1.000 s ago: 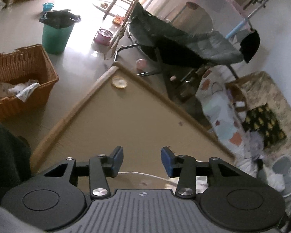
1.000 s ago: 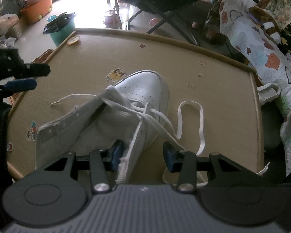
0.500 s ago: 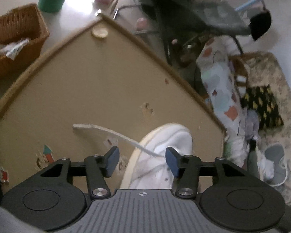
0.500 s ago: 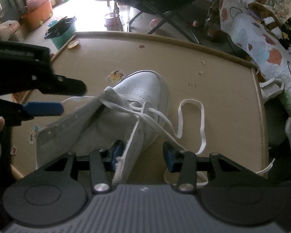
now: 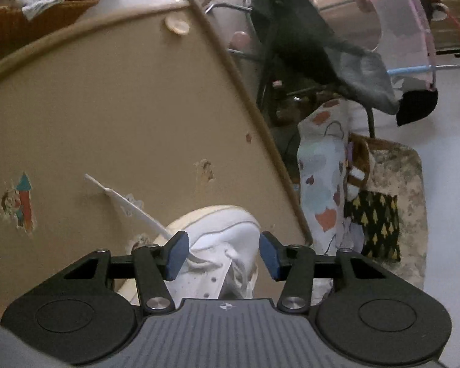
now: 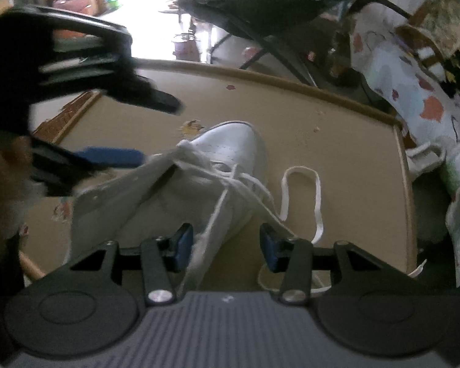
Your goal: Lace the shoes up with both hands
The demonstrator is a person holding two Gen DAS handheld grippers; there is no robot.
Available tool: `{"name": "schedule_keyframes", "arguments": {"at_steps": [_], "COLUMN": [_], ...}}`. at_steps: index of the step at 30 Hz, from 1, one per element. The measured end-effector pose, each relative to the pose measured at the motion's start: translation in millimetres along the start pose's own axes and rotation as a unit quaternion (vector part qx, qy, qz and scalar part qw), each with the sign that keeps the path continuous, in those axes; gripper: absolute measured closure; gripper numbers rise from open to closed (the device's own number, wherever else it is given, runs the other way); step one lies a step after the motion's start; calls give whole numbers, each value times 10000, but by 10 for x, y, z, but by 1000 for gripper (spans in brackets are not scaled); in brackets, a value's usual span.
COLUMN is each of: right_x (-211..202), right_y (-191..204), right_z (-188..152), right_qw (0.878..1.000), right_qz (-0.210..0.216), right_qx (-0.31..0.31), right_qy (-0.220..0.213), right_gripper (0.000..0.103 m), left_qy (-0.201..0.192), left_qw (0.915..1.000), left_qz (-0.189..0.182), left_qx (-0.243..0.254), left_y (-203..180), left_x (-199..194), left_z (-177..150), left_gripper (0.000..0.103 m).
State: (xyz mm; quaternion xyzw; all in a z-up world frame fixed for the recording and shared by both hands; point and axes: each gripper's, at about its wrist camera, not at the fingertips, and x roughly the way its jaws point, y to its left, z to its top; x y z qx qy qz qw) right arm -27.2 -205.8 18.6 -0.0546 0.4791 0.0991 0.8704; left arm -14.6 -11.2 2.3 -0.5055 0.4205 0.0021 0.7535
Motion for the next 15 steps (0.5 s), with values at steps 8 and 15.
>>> {"name": "schedule_keyframes", "arguments": {"at_steps": [8, 15], "right_x": [-1, -54], "right_y": [-70, 25], "right_z": [-31, -81], "right_qw": [9998, 9999], "right_qz": [164, 132], "right_qx": [106, 39], "right_qy": [-24, -70], "right_gripper": [54, 53], "left_qy": [142, 24], "left_qw": [9986, 9964], "left_qz": [357, 54], "left_qx": [-370, -848], "left_y": [80, 94], "left_x": [37, 71], "left_z": [-112, -139], "left_gripper": [52, 84]}}
